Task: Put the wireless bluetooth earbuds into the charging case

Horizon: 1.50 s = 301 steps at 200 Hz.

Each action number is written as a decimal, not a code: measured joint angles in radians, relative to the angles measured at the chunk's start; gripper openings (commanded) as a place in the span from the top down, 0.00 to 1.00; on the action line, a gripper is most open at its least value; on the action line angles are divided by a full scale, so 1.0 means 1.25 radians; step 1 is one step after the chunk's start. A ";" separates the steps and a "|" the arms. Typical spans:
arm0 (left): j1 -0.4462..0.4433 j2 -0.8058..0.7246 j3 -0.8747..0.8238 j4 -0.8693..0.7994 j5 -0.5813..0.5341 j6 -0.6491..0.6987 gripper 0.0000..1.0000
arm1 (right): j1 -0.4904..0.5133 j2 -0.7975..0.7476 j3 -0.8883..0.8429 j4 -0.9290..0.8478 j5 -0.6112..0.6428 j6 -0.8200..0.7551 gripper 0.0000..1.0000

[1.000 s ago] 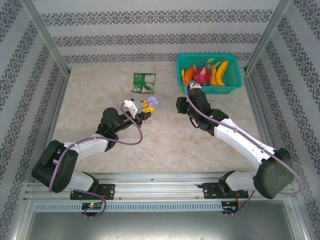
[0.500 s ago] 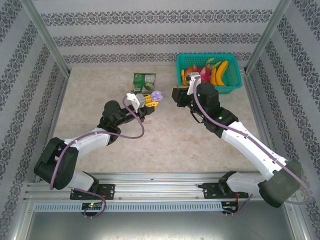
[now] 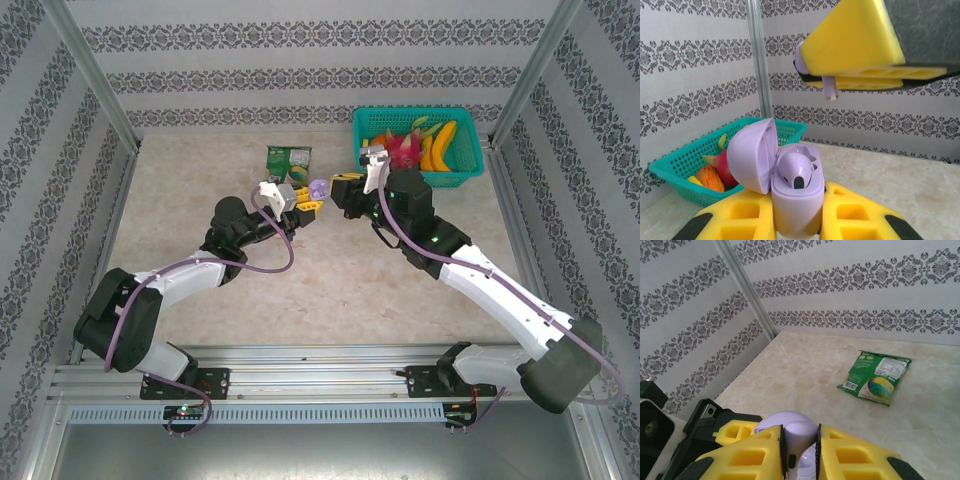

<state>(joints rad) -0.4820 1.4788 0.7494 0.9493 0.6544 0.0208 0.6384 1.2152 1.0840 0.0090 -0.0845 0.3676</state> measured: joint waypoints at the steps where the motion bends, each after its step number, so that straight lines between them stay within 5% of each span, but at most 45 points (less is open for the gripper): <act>1: -0.001 0.000 0.000 0.000 0.000 0.000 1.00 | 0.001 0.001 0.000 0.000 0.000 0.000 0.79; 301: -0.003 0.001 0.005 -0.007 -0.005 0.000 1.00 | 0.032 0.050 -0.016 0.023 0.023 -0.034 0.83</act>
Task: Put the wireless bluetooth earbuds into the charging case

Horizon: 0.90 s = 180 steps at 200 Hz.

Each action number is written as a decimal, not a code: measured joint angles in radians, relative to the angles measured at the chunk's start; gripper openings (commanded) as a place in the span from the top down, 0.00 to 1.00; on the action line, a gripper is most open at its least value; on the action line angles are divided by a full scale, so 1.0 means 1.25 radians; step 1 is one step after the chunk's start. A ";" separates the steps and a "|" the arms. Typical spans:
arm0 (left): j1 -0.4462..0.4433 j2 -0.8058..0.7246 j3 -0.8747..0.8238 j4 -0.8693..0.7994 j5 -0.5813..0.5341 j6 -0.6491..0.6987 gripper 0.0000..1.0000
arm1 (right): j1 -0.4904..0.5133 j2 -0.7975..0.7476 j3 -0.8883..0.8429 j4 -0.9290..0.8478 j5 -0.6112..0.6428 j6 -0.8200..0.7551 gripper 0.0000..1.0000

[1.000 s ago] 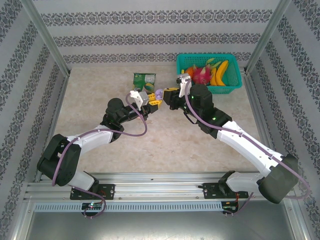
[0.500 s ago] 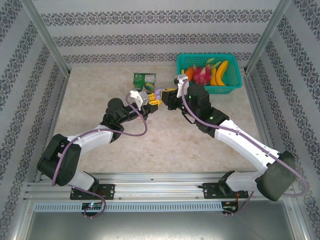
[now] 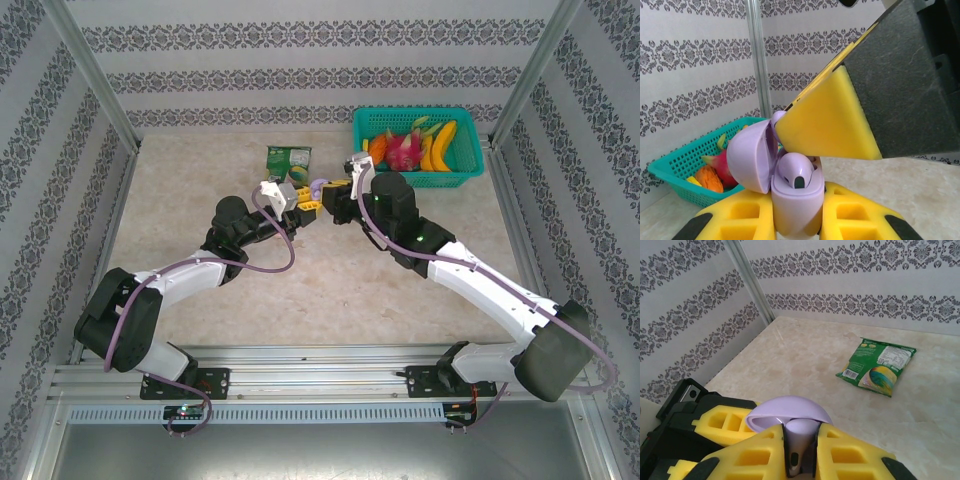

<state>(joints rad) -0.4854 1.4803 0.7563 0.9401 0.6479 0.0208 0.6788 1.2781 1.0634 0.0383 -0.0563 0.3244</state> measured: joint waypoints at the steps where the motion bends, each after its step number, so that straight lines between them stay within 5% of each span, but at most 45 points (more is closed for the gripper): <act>1: 0.000 0.000 0.000 0.000 0.000 0.000 1.00 | 0.000 0.000 0.000 0.000 0.002 -0.001 0.83; 25: 0.000 0.000 0.000 -0.009 0.000 0.000 1.00 | 0.007 0.000 -0.003 -0.001 0.018 -0.016 0.80; 91: 0.000 0.001 0.000 -0.011 0.002 0.000 1.00 | 0.011 0.000 0.007 -0.029 0.061 -0.032 0.55; 180: 0.000 0.014 0.000 -0.011 -0.001 0.000 1.00 | 0.019 -0.004 0.045 -0.073 0.072 -0.019 0.43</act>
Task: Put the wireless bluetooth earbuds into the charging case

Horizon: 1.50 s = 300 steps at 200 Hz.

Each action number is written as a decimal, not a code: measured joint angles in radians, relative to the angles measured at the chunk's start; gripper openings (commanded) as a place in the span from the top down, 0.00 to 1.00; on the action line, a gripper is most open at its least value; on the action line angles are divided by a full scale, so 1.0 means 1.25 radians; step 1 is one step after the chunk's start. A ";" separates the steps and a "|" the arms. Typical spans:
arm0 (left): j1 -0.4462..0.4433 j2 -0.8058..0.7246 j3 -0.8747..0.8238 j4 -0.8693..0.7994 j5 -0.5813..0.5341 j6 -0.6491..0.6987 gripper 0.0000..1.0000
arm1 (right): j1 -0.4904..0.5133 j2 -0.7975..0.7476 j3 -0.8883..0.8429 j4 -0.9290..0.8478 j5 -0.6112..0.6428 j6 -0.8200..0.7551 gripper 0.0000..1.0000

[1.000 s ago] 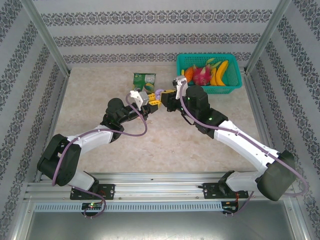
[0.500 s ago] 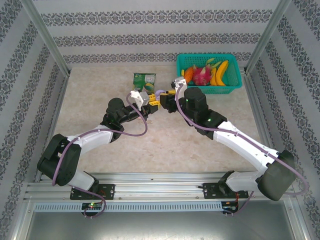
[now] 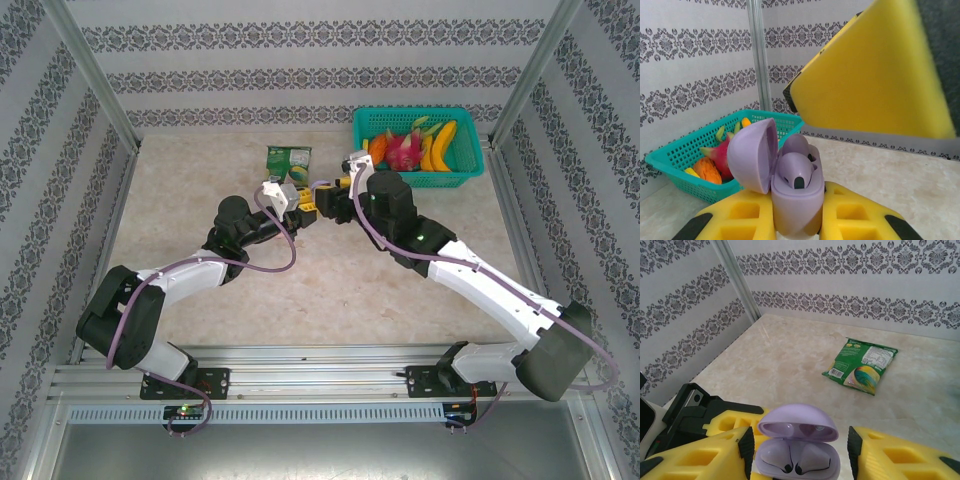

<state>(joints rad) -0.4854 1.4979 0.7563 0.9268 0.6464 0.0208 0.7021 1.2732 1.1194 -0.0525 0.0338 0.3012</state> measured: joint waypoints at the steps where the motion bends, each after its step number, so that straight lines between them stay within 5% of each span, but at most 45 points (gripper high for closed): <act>1: 0.000 0.000 0.000 0.000 0.000 0.000 1.00 | 0.000 0.000 0.000 0.000 0.000 0.000 0.43; 123: 0.000 0.000 -0.003 0.000 0.005 0.000 1.00 | -0.154 -0.021 0.092 -0.080 -0.044 0.113 0.42; 219: 0.000 0.000 -0.007 0.000 0.034 0.000 1.00 | -0.191 0.372 0.475 -0.387 -0.259 0.096 0.72; 300: -0.012 0.020 -0.007 -0.007 0.043 0.001 1.00 | -0.152 0.331 0.397 -0.447 -0.272 0.069 0.77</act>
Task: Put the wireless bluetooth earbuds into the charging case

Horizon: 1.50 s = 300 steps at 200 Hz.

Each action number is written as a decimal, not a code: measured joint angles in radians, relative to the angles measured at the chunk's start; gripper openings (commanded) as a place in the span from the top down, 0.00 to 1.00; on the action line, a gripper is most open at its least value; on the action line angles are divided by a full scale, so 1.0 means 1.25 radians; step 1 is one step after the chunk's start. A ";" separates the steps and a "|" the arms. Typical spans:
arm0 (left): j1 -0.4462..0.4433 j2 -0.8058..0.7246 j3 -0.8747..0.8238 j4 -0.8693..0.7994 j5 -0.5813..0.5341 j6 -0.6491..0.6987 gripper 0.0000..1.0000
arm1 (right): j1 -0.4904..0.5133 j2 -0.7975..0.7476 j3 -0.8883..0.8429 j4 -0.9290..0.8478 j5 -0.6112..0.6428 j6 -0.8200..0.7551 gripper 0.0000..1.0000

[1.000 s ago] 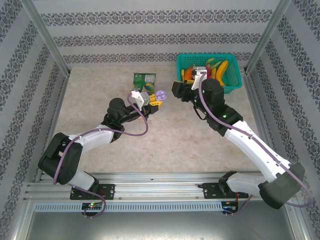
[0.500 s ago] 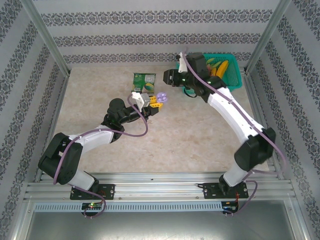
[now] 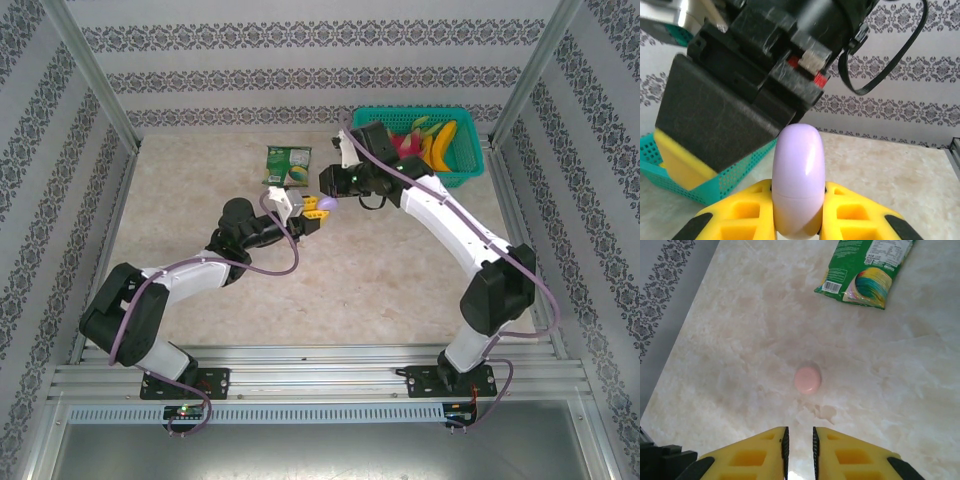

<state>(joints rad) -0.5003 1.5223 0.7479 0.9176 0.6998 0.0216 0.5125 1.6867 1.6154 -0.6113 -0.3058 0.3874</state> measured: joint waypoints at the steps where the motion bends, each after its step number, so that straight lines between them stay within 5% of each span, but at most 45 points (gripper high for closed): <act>1: -0.001 0.001 0.000 -0.001 0.000 0.000 1.00 | 0.000 -0.002 -0.002 0.000 0.001 0.000 0.77; 47: -0.003 0.026 0.001 -0.005 -0.023 -0.009 1.00 | -0.001 -0.100 -0.086 0.001 0.069 0.015 0.59; 85: -0.003 0.060 0.025 -0.048 -0.045 -0.070 1.00 | -0.070 -0.186 -0.227 0.045 0.136 0.079 0.56; 155: -0.003 0.261 0.334 -0.535 -0.081 -0.316 1.00 | -0.094 -0.255 -0.432 0.116 0.179 0.174 0.56; 228: -0.003 0.413 0.417 -0.753 -0.059 -0.468 0.98 | -0.094 -0.289 -0.497 0.146 0.199 0.205 0.54; 287: -0.003 0.433 0.460 -0.831 -0.076 -0.491 0.76 | -0.094 -0.299 -0.500 0.157 0.209 0.212 0.48; 300: -0.003 0.435 0.467 -0.855 -0.087 -0.493 0.60 | -0.094 -0.302 -0.500 0.157 0.210 0.212 0.47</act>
<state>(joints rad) -0.5041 2.0666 1.3319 -0.1505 0.5911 -0.5941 0.3950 1.3094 0.9897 -0.4145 -0.0437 0.6525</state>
